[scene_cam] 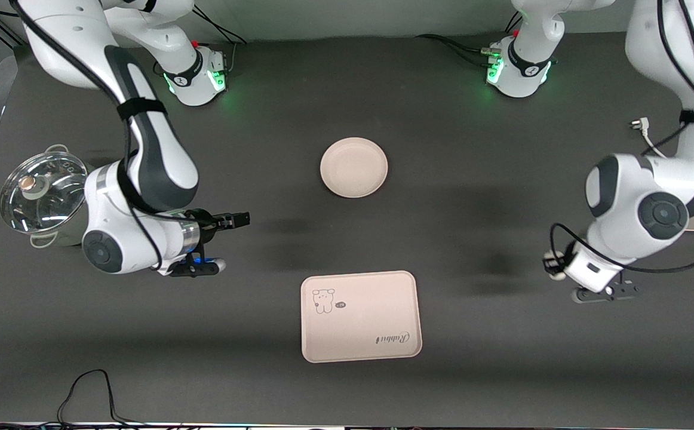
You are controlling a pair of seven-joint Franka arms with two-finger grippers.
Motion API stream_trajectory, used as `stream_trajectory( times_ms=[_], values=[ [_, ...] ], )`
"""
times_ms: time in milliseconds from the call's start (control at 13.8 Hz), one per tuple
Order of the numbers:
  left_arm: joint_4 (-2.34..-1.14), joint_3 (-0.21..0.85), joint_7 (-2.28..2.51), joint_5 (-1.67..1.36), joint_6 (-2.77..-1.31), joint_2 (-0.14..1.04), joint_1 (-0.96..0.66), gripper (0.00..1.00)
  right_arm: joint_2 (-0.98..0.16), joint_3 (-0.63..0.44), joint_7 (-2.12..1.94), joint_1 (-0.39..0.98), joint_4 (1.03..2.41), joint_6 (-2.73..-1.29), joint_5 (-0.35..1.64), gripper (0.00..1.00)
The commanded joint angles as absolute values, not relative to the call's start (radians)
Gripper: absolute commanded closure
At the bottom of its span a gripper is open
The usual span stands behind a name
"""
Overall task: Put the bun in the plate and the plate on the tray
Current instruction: 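Grasp the bun with the left gripper while the right gripper advances, then carry the bun over the white plate and lower it with the left gripper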
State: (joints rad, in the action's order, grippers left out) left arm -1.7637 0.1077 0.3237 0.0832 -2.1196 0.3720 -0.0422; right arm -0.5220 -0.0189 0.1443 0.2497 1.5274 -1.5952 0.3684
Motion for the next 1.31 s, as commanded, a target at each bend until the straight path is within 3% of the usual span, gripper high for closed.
stream_trajectory(
  times_ms=[0, 291, 509, 945, 1236],
  values=[
    [-1.698, 0.113, 0.492, 0.042, -1.936, 0.324, -0.141, 0.82, -0.531, -0.018, 0.138, 0.215, 1.551, -1.566, 0.480, 0.00],
    [-1.698, 0.283, 0.785, -0.006, -1.928, 0.273, -0.175, 0.82, -0.502, -0.023, 0.007, 0.158, 1.675, -1.589, 0.618, 0.00],
    [-1.713, 0.421, 1.009, -0.003, -2.003, 0.290, -0.205, 0.75, -0.395, -0.058, -0.200, 0.153, 1.930, -1.769, 0.771, 0.00],
    [-1.786, 0.425, 1.357, 0.096, -2.259, 0.411, -0.484, 0.75, -0.198, -0.061, -0.258, 0.217, 2.222, -2.017, 0.801, 0.00],
    [-1.786, 0.425, 1.531, 0.219, -2.350, 0.547, -0.596, 0.74, -0.124, -0.063, -0.224, 0.256, 2.315, -2.057, 0.802, 0.00]
  ],
)
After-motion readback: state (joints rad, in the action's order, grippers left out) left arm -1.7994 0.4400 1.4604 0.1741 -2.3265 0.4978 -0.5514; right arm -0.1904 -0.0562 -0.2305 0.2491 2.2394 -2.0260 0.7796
